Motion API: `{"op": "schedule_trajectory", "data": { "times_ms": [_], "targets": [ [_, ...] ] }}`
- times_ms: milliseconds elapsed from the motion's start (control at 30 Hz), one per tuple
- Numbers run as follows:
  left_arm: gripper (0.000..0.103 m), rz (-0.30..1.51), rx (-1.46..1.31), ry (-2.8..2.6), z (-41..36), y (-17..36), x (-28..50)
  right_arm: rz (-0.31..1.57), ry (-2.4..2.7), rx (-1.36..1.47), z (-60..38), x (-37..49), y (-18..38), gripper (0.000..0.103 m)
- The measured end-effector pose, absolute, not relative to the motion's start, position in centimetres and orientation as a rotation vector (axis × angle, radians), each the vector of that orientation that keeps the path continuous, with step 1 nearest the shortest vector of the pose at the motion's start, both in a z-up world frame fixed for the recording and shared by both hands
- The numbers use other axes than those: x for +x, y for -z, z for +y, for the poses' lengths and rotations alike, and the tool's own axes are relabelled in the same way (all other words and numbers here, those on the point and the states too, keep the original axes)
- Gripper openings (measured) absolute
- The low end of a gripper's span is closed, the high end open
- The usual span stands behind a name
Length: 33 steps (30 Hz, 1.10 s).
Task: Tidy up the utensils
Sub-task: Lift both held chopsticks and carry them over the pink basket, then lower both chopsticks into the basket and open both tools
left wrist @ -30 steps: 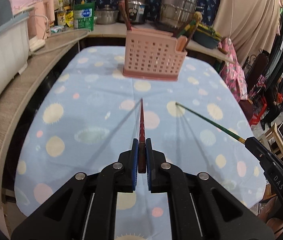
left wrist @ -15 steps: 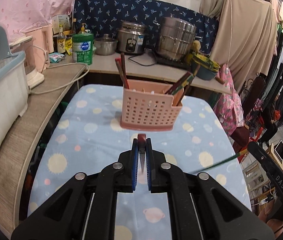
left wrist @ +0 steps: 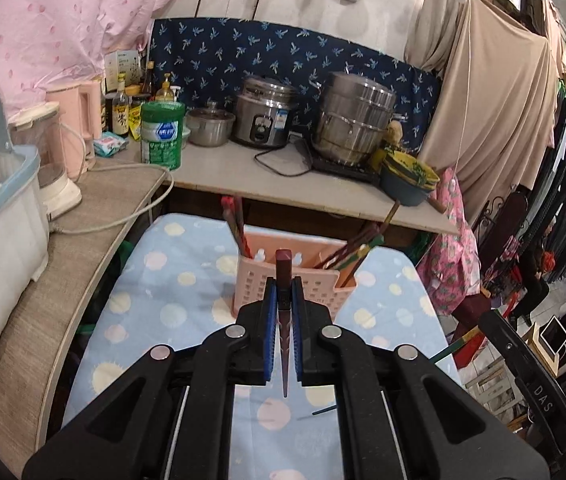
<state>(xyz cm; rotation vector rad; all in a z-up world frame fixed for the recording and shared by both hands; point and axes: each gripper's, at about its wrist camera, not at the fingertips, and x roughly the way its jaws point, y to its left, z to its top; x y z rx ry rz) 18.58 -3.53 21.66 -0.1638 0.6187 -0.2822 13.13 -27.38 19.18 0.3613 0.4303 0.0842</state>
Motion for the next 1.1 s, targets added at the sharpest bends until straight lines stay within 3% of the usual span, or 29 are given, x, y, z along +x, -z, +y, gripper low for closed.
{"op": "schedule_trajectory", "data": {
  "times_ms": [333,600,1100],
  "targets": [
    [0.007,0.48,-0.177,0.265,-4.4,-28.1,23.4,0.29,-0.1,0.391,-28.4,18.5,-25.5,0.007],
    [0.007,0.436,-0.171,0.234,-4.9,-29.8,27.2,0.235,-0.071,0.391,-29.1,23.4,-28.0,0.007],
    [0.007,0.506,-0.147,0.206,-5.3,-25.0,32.0,0.34,-0.037,0.37,-28.8,29.4,-22.9,0.007]
  ]
}}
